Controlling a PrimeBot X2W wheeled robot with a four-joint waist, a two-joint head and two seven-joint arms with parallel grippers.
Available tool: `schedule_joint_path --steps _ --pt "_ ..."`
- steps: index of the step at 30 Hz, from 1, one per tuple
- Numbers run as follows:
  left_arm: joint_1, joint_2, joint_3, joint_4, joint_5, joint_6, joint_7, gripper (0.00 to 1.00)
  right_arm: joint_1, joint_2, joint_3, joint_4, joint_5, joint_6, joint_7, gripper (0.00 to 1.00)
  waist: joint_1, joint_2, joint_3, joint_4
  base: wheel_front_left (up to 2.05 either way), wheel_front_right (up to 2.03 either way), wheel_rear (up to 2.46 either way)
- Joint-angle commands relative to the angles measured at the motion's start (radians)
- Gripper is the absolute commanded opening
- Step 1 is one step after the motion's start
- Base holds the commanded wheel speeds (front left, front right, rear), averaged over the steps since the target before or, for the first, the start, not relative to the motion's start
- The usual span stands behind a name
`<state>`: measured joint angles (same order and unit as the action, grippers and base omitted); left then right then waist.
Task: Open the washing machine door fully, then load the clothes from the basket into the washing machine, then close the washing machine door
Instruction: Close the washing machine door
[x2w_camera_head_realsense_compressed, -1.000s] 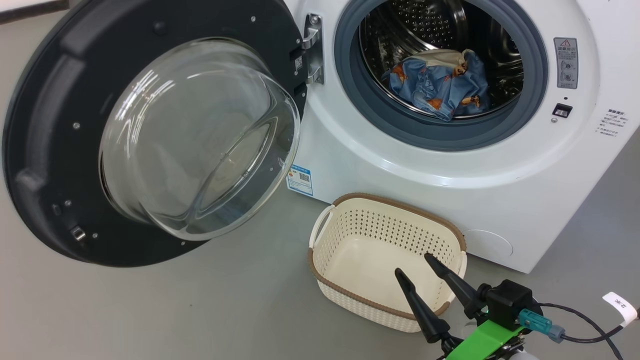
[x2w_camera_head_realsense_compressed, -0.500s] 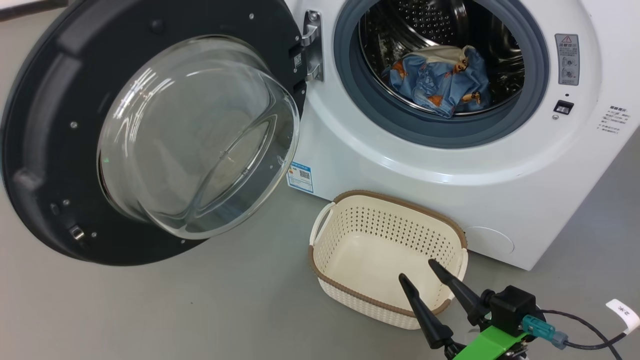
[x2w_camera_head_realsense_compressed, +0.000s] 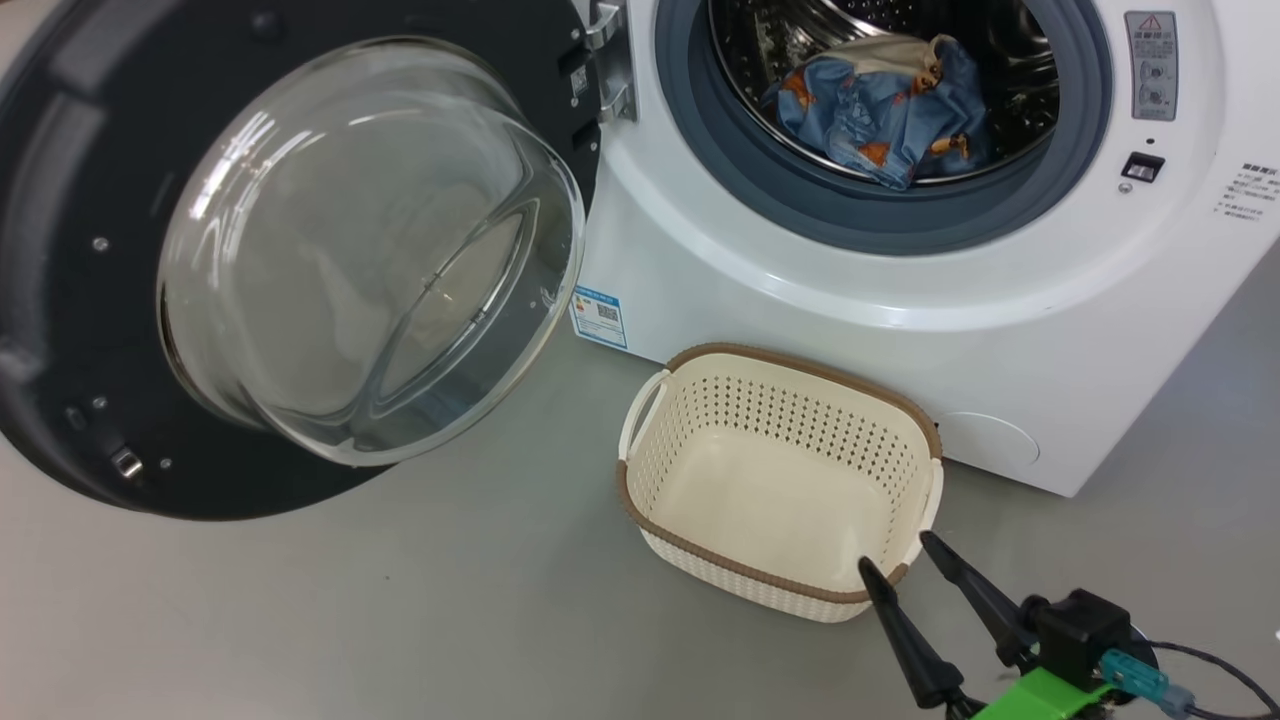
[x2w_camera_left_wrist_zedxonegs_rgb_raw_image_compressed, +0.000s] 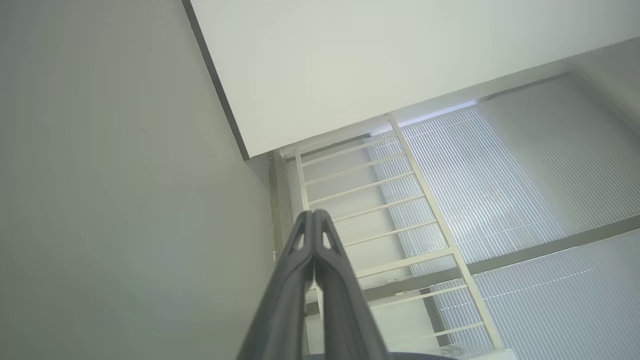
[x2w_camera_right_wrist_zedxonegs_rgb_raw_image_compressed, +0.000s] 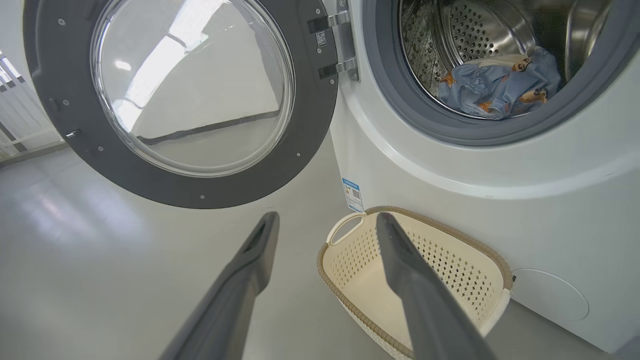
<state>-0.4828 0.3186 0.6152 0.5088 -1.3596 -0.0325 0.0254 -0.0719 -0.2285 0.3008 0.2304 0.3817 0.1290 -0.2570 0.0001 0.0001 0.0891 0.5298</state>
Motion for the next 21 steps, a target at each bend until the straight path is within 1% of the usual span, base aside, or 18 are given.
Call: schedule_joint_path --steps 1,4,5,11,16,21 --pt "-0.068 0.074 0.003 0.021 -0.016 -0.021 0.026 0.0 0.017 -0.013 0.003 -0.032 -0.013 0.002 -0.005 1.0 -0.0001 -0.0001 0.011 -0.007 0.0 0.0 0.0" --pt "-0.132 0.091 -0.005 0.098 -0.041 -0.045 0.051 0.0 0.042 -0.022 -0.022 -0.045 -0.022 0.002 -0.005 1.0 -0.0001 -0.0001 0.021 -0.014 0.0 0.0 0.0" --pt "-0.162 0.104 0.006 0.141 -0.059 -0.059 0.054 0.0 0.051 -0.03 -0.029 -0.054 -0.027 0.002 -0.005 1.0 -0.0001 -0.0001 0.033 -0.027 0.0 0.0 0.0" --pt "-0.22 0.121 0.022 0.224 -0.105 -0.086 0.08 0.0 0.054 -0.05 -0.039 -0.07 -0.033 0.002 -0.005 1.0 -0.0001 -0.0001 0.068 -0.055 0.0 0.0 0.0" --pt "-0.251 0.123 0.018 0.273 -0.133 -0.096 0.118 0.0 0.057 -0.064 -0.041 -0.076 -0.033 0.002 -0.005 1.0 -0.0001 -0.0001 0.089 -0.07 0.0 0.0 0.0" --pt "-0.251 0.119 -0.005 0.271 -0.142 -0.098 0.161 0.0 0.056 -0.077 -0.044 -0.08 -0.03 0.002 -0.005 1.0 -0.0001 -0.0001 0.099 -0.075 0.0 0.0 0.0"
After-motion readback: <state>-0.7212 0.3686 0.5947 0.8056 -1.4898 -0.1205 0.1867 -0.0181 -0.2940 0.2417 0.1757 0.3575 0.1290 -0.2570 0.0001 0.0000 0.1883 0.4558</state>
